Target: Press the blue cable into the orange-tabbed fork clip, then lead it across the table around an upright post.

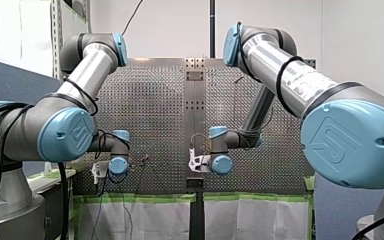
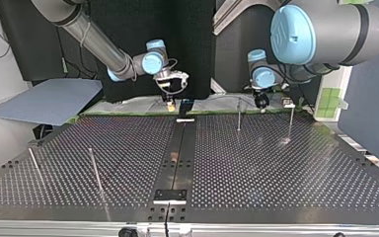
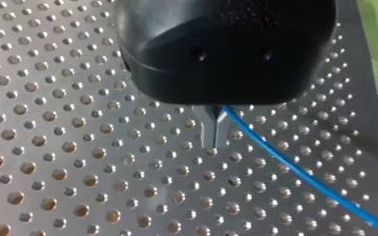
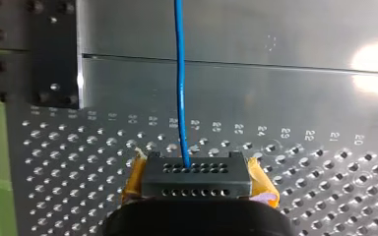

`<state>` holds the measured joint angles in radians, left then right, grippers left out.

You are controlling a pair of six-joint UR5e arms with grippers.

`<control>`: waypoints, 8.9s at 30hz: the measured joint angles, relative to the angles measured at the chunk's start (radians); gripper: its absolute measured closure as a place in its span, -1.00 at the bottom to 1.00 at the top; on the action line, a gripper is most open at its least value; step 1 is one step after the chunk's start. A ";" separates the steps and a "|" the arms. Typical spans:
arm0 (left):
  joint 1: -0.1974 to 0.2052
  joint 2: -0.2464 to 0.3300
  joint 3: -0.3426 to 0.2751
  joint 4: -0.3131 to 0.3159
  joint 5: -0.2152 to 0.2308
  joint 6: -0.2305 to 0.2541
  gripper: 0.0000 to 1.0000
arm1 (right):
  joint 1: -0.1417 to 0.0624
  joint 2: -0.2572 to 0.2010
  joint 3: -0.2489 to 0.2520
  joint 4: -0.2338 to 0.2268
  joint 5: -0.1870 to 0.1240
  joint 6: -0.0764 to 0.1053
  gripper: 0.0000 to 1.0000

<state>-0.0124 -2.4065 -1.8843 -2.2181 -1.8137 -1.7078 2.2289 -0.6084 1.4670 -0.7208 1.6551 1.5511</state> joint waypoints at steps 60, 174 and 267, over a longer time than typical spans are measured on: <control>0.032 0.048 0.038 -0.295 0.140 0.010 -1.00 | -0.054 0.000 -0.083 0.082 0.020 0.000 1.00; -0.201 0.289 -0.244 -0.084 0.282 -0.110 -1.00 | -0.054 0.000 -0.084 0.090 0.012 0.009 1.00; -0.243 0.059 -0.024 -0.002 0.058 0.028 -1.00 | -0.051 0.000 -0.083 0.096 0.008 0.006 1.00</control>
<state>-0.2557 -2.3479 -1.9078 -2.2199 -1.7561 -1.6801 2.1779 -0.6084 1.3840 -0.6252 1.6630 1.5572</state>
